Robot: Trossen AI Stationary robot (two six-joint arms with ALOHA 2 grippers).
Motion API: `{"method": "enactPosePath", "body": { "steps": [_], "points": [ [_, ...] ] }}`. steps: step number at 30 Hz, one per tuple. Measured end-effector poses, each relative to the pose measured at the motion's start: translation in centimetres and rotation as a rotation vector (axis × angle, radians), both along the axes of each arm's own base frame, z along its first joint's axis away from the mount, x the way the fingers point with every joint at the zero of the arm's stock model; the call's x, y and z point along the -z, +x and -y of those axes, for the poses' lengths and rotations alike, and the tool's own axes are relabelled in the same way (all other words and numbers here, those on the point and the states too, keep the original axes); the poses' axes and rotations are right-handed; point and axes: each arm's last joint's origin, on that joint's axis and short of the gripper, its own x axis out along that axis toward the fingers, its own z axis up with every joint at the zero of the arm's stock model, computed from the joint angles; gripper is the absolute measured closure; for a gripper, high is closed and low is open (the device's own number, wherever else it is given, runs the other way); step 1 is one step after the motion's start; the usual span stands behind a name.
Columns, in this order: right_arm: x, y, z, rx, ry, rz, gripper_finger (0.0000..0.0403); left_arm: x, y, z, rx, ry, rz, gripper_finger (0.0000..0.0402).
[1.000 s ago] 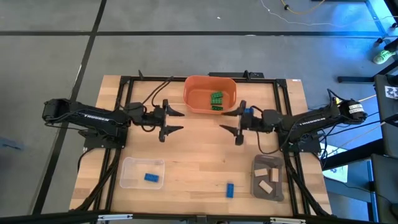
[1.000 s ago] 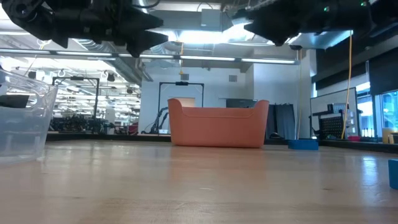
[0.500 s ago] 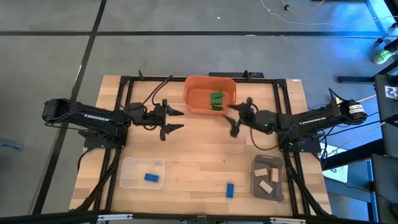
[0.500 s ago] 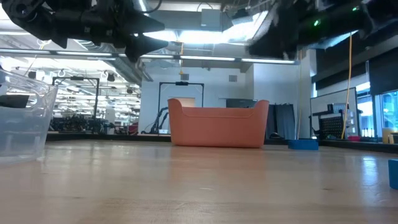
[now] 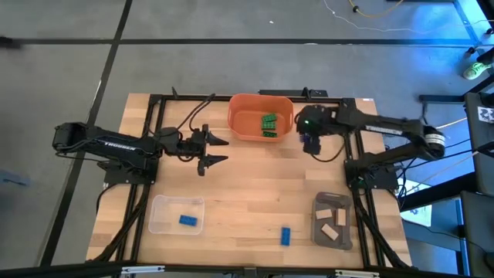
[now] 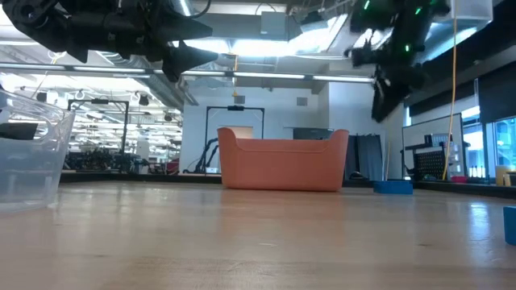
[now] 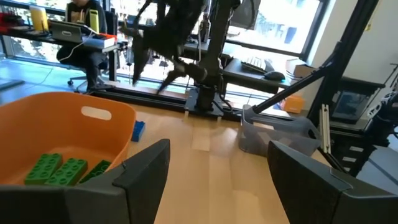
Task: Sort & place blocks by color
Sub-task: Put the top blue 8 stud game piece into the white transparent bin
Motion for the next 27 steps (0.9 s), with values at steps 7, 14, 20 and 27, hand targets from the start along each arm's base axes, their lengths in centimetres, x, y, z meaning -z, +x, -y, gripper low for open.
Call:
{"method": "enactPosePath", "body": {
  "steps": [7, 14, 20, 27],
  "points": [
    [3.8, 0.9, 2.8, -0.109, 0.083, -0.232, 0.0161, 0.0, 0.0, 0.0, 0.001, -0.004, -0.003, 0.0140],
    [6.6, 1.6, 4.5, -0.137, 0.128, -0.338, 0.0161, 0.1, 0.0, 0.0, 0.001, -0.001, -0.007, 0.0140],
    [8.2, 1.9, 5.4, -0.119, 0.165, -0.382, 0.0161, 0.1, 0.0, 0.0, 0.001, -0.001, -0.007, 0.0140],
    [7.7, 0.8, 6.2, -0.046, 0.178, -0.369, 0.0161, 0.5, 0.0, 0.0, 0.001, -0.005, -0.052, 0.0140]
  ]
}}
